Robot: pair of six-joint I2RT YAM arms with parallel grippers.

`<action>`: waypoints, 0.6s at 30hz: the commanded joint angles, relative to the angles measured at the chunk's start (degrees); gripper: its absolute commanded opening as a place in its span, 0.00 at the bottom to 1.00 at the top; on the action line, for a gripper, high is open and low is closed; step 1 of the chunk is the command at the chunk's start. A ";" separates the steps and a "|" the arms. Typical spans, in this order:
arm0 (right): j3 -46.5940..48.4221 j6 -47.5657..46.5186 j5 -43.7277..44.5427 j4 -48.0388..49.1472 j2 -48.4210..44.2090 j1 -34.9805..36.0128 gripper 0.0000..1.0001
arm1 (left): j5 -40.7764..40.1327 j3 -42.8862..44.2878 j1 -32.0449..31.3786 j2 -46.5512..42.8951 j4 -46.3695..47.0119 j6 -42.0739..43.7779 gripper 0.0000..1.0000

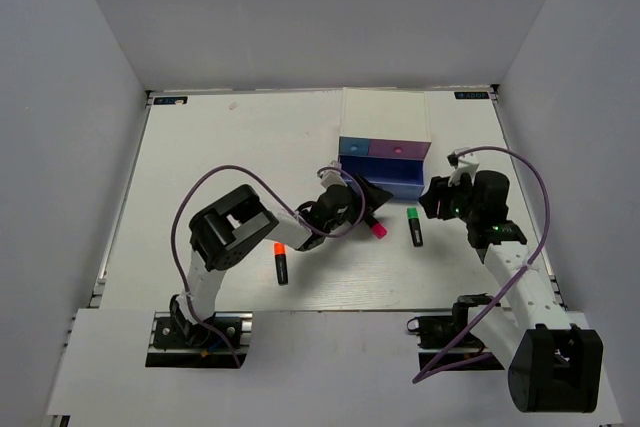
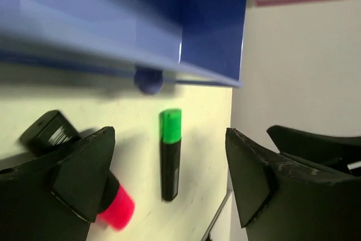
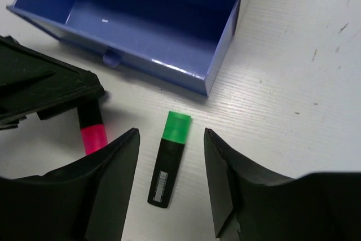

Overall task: Sort the stationery into containers
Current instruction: Open the drawer in the storage box, then pick up the pen from the center of the board.

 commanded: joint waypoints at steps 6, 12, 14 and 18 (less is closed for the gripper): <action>0.14 -10.31 -8.33 -8.30 -1.41 0.44 0.57 | 4.75 -2.05 -0.32 -11.56 -9.34 9.37 0.92; 1.19 -12.69 -5.35 -9.36 2.11 0.88 0.51 | 7.83 -8.71 0.21 -22.98 -16.05 11.24 0.95; 2.16 -14.70 -4.30 -10.86 5.26 1.23 0.53 | 7.31 -13.70 0.82 -30.25 -17.54 11.24 0.95; 3.22 -18.58 -4.38 -13.32 9.23 2.28 0.56 | 0.81 -17.51 0.83 -42.93 -29.38 12.47 1.00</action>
